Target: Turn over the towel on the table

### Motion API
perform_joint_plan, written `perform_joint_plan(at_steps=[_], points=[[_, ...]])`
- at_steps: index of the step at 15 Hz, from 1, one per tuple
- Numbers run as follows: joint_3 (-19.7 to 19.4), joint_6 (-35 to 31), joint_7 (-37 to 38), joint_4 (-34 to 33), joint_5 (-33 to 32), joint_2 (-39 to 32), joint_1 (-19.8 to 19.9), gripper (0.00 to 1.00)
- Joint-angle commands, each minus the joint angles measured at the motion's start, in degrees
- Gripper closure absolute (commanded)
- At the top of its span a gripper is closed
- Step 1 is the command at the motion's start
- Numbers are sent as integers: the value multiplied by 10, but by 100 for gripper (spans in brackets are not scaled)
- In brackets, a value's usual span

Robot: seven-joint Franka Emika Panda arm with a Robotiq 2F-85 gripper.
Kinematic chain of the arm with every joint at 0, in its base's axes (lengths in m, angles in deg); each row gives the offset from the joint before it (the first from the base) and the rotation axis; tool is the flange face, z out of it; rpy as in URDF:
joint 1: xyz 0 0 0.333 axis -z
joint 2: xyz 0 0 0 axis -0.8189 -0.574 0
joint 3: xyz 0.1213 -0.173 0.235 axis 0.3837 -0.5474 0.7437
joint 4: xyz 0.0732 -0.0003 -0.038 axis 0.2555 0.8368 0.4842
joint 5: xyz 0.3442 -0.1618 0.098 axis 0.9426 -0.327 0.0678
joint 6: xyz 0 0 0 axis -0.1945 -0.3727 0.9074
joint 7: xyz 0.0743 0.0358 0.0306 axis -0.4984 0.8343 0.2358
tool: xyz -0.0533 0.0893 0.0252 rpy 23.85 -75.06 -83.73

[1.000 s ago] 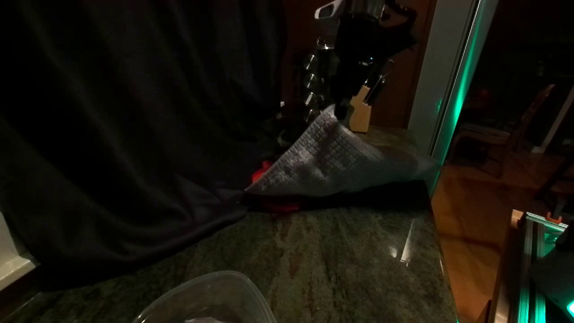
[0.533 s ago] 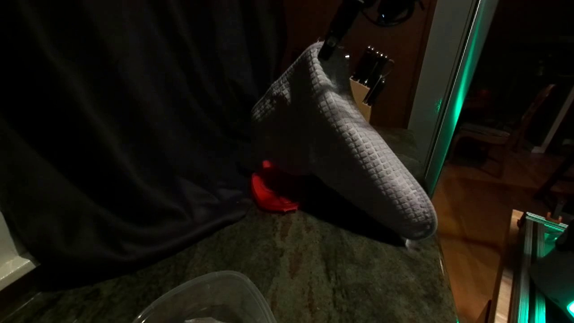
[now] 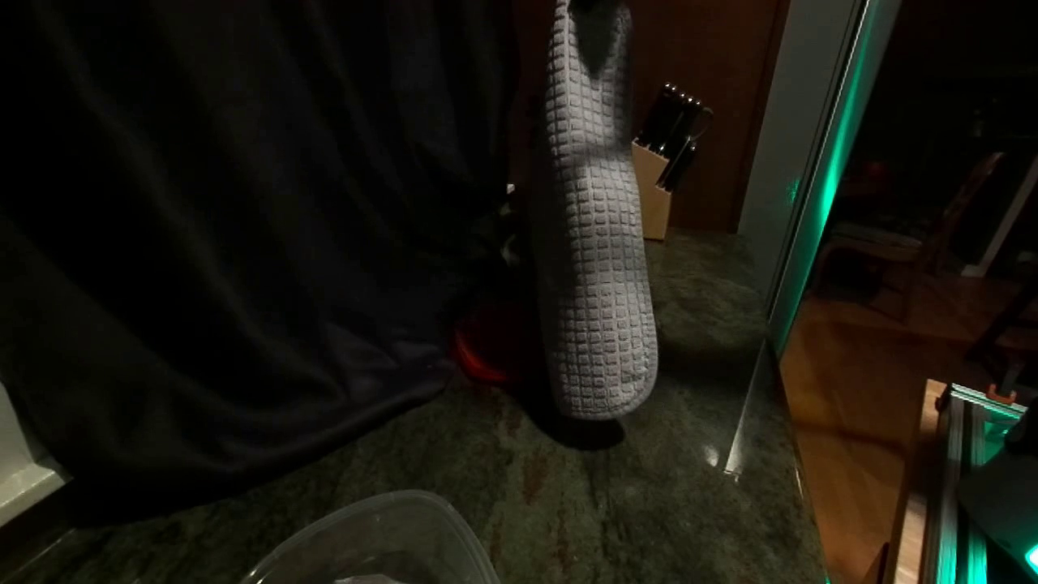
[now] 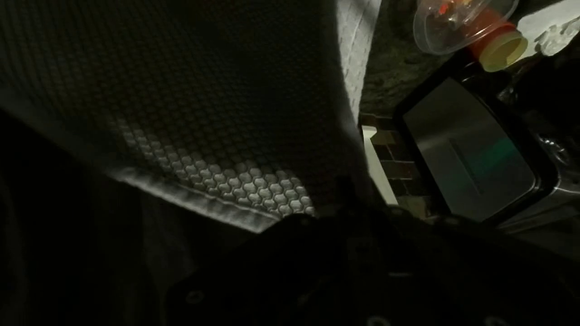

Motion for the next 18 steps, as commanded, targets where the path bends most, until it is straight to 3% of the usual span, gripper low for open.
perform_joint_plan(at_steps=[1,12,18], points=[[0,-6,16,9,0,45,-23,99],[63,-25,32,-14,-11,70,-91,99],[105,-124,58,-36,-22,19,-119,99]])
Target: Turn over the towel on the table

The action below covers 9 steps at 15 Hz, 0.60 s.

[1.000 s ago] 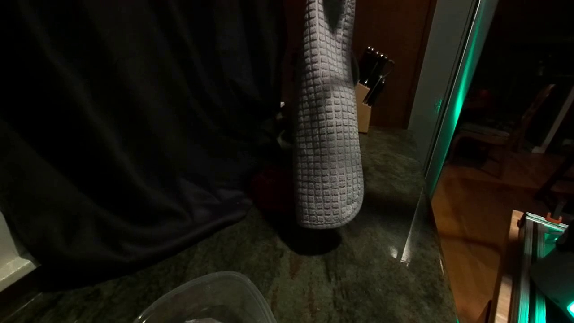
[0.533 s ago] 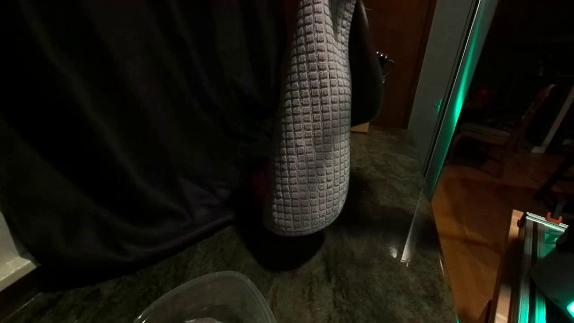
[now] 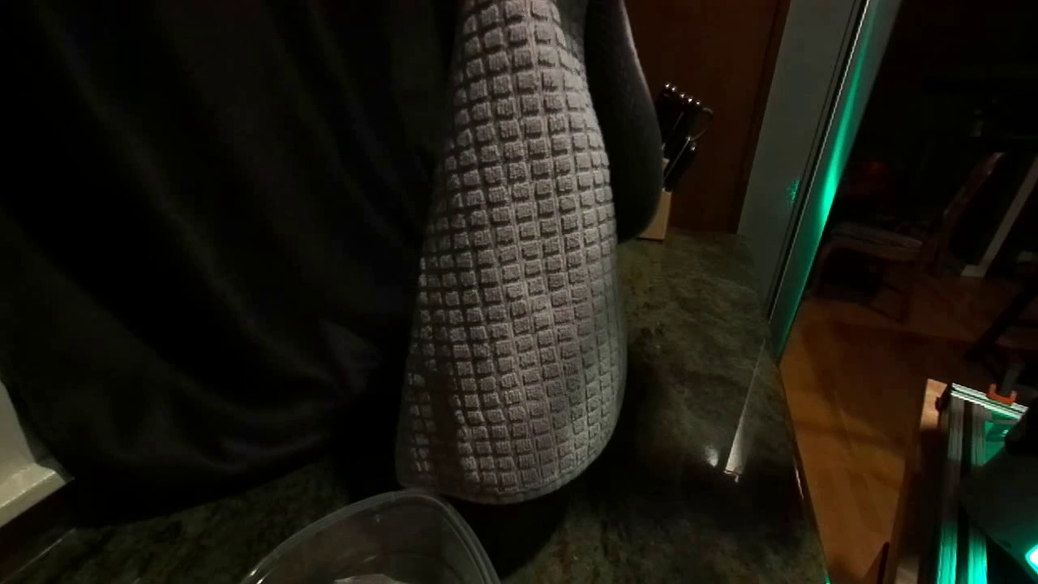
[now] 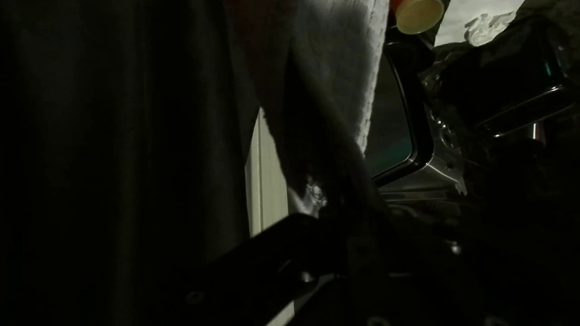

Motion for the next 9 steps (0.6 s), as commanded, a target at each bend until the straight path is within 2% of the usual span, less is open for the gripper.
perform_joint_plan(at_steps=[1,5,9], points=[[17,-69,26,-13,-17,-38,-19,99],[8,-140,4,13,-8,-63,-45,99],[-17,-156,-30,43,17,-74,-66,99]])
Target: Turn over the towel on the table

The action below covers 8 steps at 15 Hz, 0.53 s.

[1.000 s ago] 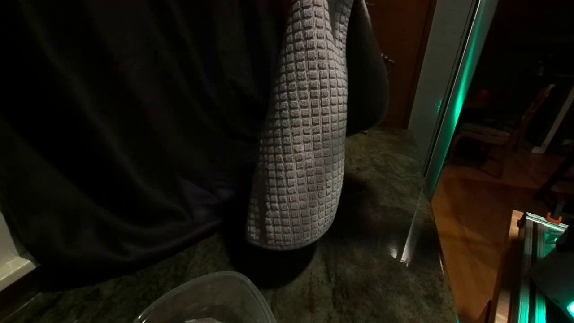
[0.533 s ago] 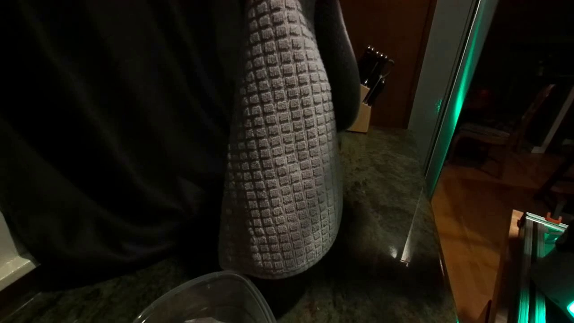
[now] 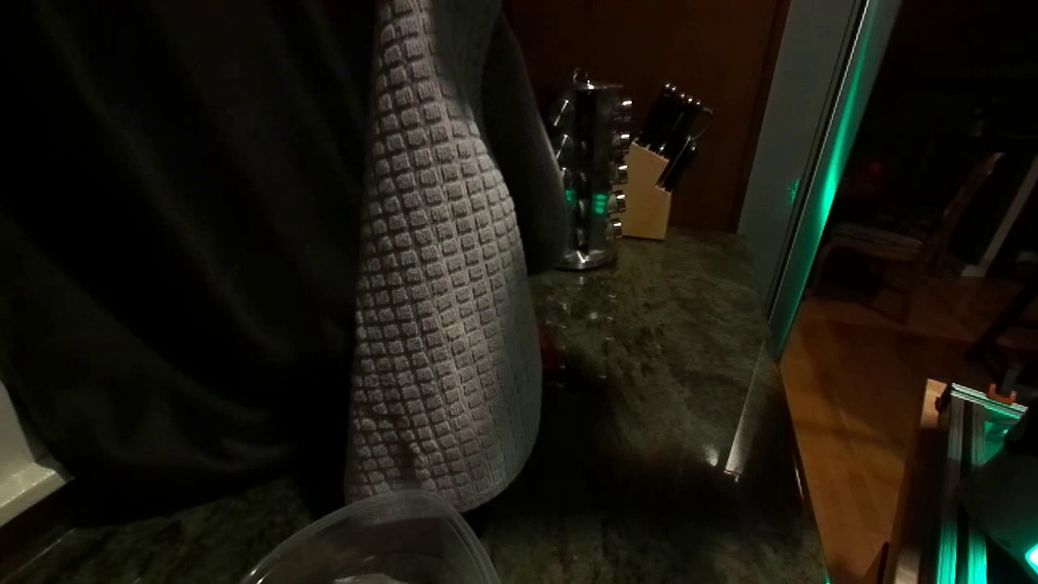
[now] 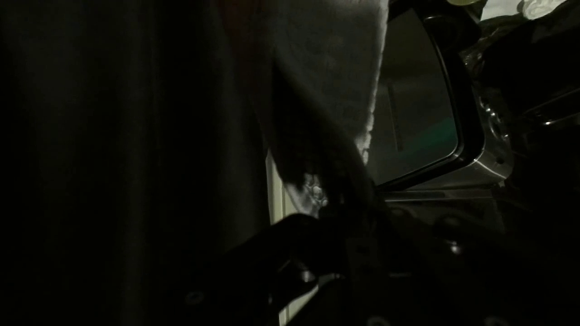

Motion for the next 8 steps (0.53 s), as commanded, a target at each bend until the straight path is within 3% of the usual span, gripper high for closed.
perform_joint_plan(at_steps=[1,8], points=[[-27,-2,-26,35,17,2,-24,99],[-32,114,70,105,-106,14,29,99]])
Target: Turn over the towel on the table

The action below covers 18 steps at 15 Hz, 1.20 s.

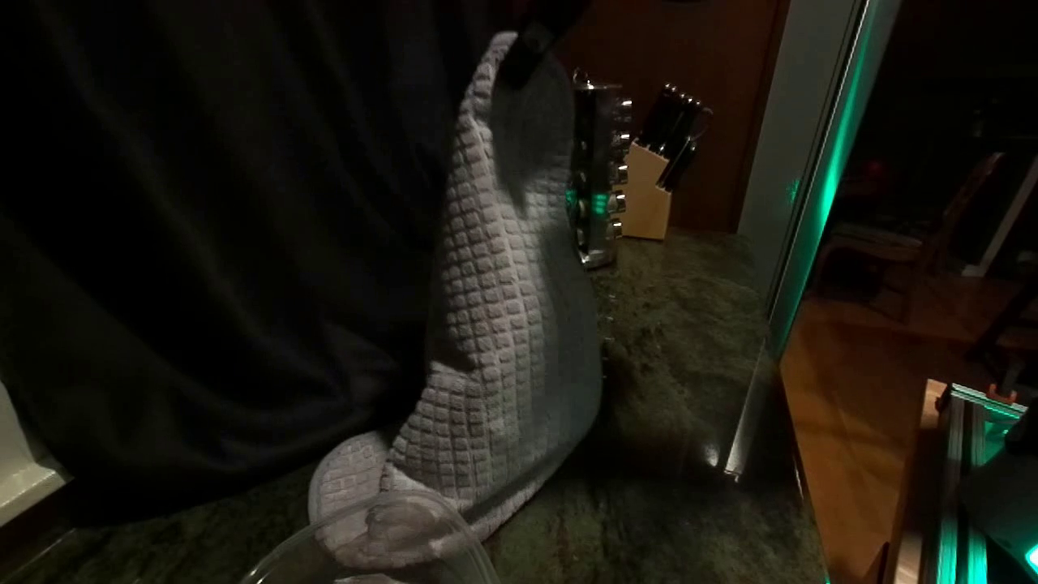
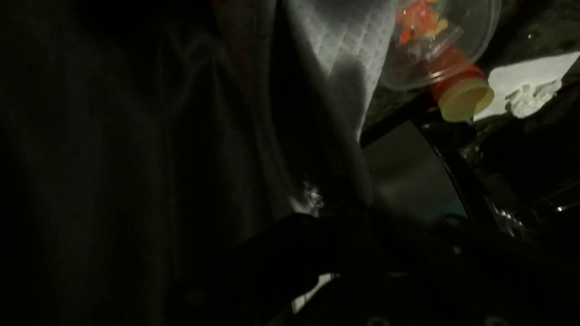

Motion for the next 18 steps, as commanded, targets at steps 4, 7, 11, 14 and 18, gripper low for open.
perform_joint_plan(at_steps=[4,7,11,14,18], points=[[-10,87,86,73,-134,0,52,99],[-16,106,94,96,-178,-22,65,99],[-18,89,79,129,-219,-59,74,99],[-16,53,80,154,-254,-96,82,99],[-15,-43,95,174,-306,-151,99,99]])
